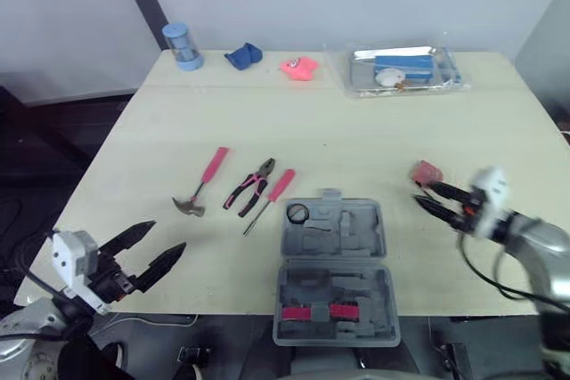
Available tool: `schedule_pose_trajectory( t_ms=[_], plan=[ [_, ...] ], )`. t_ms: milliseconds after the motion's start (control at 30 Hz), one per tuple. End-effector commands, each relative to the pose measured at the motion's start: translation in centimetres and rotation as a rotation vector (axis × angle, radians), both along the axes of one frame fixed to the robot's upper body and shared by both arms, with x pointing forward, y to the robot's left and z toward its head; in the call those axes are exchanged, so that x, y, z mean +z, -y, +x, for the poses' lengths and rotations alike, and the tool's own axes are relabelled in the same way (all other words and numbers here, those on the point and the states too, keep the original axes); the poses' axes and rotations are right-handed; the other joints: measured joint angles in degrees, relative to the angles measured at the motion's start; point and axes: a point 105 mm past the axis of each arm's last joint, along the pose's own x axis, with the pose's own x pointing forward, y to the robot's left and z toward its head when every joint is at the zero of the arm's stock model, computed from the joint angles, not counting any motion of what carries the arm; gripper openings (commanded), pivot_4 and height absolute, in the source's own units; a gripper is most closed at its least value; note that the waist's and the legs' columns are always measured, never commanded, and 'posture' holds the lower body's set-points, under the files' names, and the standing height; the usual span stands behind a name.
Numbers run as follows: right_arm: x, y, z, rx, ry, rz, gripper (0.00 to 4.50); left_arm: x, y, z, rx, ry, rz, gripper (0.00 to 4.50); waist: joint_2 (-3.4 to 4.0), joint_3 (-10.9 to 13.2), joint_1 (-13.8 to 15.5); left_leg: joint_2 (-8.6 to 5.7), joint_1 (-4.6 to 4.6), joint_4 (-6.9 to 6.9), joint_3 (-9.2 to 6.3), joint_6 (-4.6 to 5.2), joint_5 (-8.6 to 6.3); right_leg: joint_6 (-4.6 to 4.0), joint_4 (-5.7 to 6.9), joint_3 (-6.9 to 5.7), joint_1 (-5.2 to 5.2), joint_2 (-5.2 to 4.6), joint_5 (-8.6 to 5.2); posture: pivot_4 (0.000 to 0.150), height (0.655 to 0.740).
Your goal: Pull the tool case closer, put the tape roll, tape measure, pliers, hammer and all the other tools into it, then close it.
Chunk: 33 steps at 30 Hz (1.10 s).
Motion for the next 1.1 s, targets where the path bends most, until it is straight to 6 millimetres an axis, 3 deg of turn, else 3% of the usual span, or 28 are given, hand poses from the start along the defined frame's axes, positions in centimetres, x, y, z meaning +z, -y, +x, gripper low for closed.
schedule_pose_trajectory(
  t_ms=[33,167,233,267,333,367,767,967,1100],
  plan=[
    [0.8,2.8,-1.6,-0.069,0.061,-0.001,2.27,0.2,-1.5,-0.5,0.060,0.022,0.020,4.50,-0.01,0.01,-0.19,0.00,0.04,0.00,0.03,0.00,0.00,0.00,0.03,0.03,0.01,0.00,0.00,0.150,0.7400],
    [-1.3,6.3,-4.7,-0.203,0.015,0.007,2.27,-1.0,-3.1,-1.4,0.141,-0.007,0.006,4.50,-0.06,-0.01,-0.30,0.11,0.29,-0.01,0.20,0.00,0.00,0.00,0.02,0.16,0.23,0.08,-0.01,0.150,0.7400],
    [-2.0,7.5,-5.8,-0.258,0.001,0.019,3.37,-1.6,-3.6,-1.9,0.164,-0.029,0.005,4.50,-0.08,-0.01,-0.33,0.11,0.31,-0.01,0.23,0.00,0.00,0.00,-0.03,0.18,0.27,0.08,-0.02,0.150,0.7400],
    [-2.4,8.1,-6.5,-0.289,-0.007,0.020,3.47,-2.2,-4.0,-2.3,0.178,-0.050,-0.004,4.50,-0.08,-0.02,-0.33,0.11,0.31,-0.01,0.24,0.00,0.00,0.00,-0.03,0.19,0.27,0.08,-0.02,0.150,0.7400],
    [-2.7,8.7,-7.3,-0.331,-0.007,0.047,4.32,-2.9,-4.7,-2.8,0.198,-0.076,-0.013,4.50,-0.08,-0.04,-0.27,0.11,0.32,-0.01,0.25,0.00,0.00,0.01,-0.02,0.20,0.28,0.07,-0.02,0.150,0.7400],
    [-2.7,8.8,-7.5,-0.341,-0.007,0.045,4.43,-3.1,-4.8,-2.9,0.200,-0.079,-0.014,4.50,-0.08,-0.04,-0.25,0.12,0.33,-0.01,0.25,0.00,0.00,0.00,-0.02,0.20,0.28,0.08,-0.02,0.150,0.7400],
    [-2.1,7.7,-6.9,-0.332,0.005,0.031,4.43,-2.1,-3.7,-1.1,0.128,-0.044,0.015,4.50,-0.17,-0.11,-0.15,0.12,0.32,0.00,0.25,0.00,0.00,0.01,-0.02,0.20,0.29,0.07,-0.02,0.150,0.7400],
    [-0.4,6.0,-6.0,-0.280,0.039,0.033,4.43,-1.4,-2.1,0.1,0.058,-0.015,0.030,4.50,-0.18,-0.12,-0.04,0.12,0.31,0.00,0.24,0.00,0.00,0.01,-0.02,0.20,0.30,0.07,-0.02,0.150,0.7400],
    [1.0,3.5,-5.2,-0.170,0.056,0.063,4.43,-0.8,0.3,1.1,-0.032,-0.007,0.030,4.50,-0.18,-0.12,-0.04,0.13,0.31,0.00,0.23,0.00,0.00,0.01,-0.02,0.20,0.30,0.07,-0.01,0.150,0.7400]
  ],
)
